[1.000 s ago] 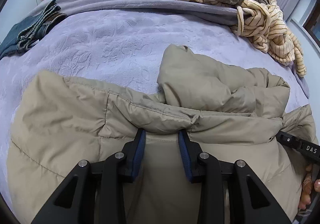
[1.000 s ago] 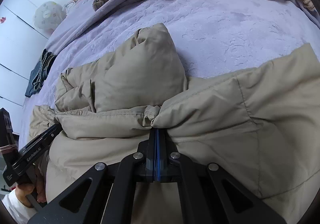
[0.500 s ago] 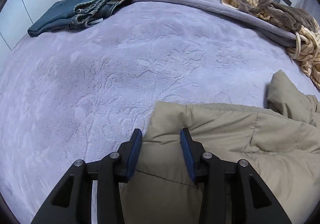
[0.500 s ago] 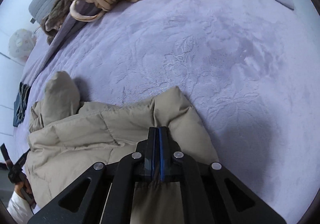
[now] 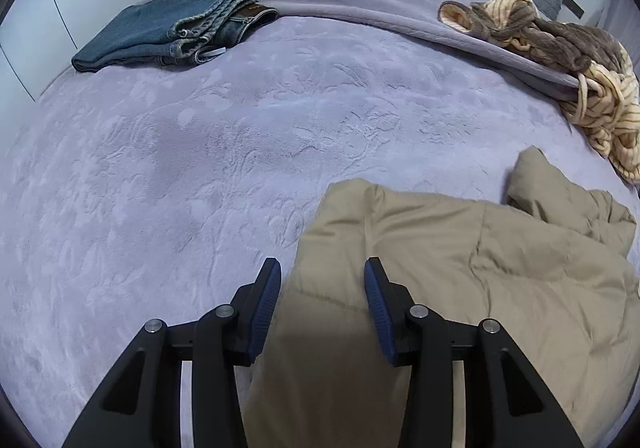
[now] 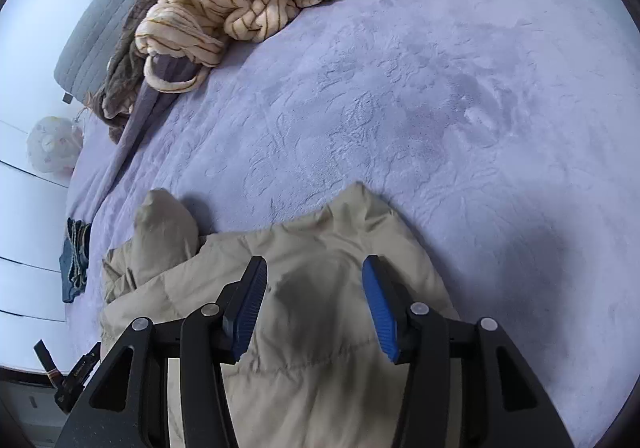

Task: Fold large clothes
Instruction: 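Withdraw both tools and move them to the folded jacket edge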

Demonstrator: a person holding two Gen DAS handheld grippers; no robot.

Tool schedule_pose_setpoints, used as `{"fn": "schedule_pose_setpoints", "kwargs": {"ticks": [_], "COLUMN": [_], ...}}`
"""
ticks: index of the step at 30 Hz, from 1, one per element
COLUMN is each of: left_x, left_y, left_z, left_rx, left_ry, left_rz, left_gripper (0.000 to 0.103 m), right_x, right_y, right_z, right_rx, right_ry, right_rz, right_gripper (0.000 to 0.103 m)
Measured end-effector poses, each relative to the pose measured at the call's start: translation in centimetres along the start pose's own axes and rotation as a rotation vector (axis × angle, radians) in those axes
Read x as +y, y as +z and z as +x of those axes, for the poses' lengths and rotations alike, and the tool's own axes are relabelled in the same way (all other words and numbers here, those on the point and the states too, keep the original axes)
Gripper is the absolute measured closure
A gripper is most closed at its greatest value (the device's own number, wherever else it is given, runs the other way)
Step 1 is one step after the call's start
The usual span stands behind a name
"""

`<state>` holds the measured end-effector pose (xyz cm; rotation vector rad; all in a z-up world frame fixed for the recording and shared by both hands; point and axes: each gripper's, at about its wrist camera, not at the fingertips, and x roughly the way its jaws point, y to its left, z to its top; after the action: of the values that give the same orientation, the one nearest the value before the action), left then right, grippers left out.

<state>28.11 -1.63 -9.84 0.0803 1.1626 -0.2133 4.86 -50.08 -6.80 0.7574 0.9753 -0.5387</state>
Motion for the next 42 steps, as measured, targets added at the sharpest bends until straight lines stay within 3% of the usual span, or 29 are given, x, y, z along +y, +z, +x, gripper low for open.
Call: {"fn": "schedule_pose_setpoints", "kwargs": {"ticks": [3, 6, 8, 14, 23, 24, 25, 36, 39, 42], "left_x": [0.1, 0.0, -0.3, -1.0, -0.7, -0.6, -0.5, -0.6, -0.5, -0.5], "left_y": [-1.9, -4.0, -5.5, -8.6, -12.1, -12.5, -12.7, -15.1, -15.5, -15.7], "left_z": [-2.2, -4.1, -5.7, -7.7, -9.3, -9.4, -9.5, -8.2, -7.3, -6.7], "left_rx": [0.018, 0.018, -0.003, 0.032, 0.104, 0.111, 0.114, 0.185, 0.203, 0.215], "left_ry": [-0.018, -0.025, -0.020, -0.008, 0.002, 0.003, 0.000, -0.023, -0.031, -0.042], "left_rz": [0.004, -0.017, -0.016, -0.020, -0.012, -0.016, -0.022, -0.027, -0.037, -0.049], "left_gripper": [0.056, 0.011, 0.010, 0.010, 0.009, 0.000, 0.000, 0.000, 0.000, 0.000], "right_x": [0.4, 0.4, 0.2, -1.0, -2.8, -3.0, -3.2, -4.7, -4.9, -5.2], "right_y": [-1.6, -3.7, -5.2, -8.9, -13.9, -14.3, -14.8, -17.8, -18.0, -18.2], "right_z": [-1.8, -3.5, -4.4, -6.3, -8.4, -8.4, -8.5, -6.4, -5.5, -5.0], "right_rx": [0.004, 0.017, 0.023, 0.041, 0.066, 0.069, 0.073, 0.106, 0.125, 0.124], "right_ry": [0.031, 0.047, 0.057, 0.056, 0.061, 0.066, 0.069, 0.094, 0.114, 0.142], "right_rz": [-0.008, 0.001, 0.016, 0.052, 0.096, 0.103, 0.110, 0.178, 0.186, 0.214], "right_gripper": [0.049, 0.048, 0.048, 0.042, 0.024, 0.023, 0.023, 0.016, 0.000, 0.000]}}
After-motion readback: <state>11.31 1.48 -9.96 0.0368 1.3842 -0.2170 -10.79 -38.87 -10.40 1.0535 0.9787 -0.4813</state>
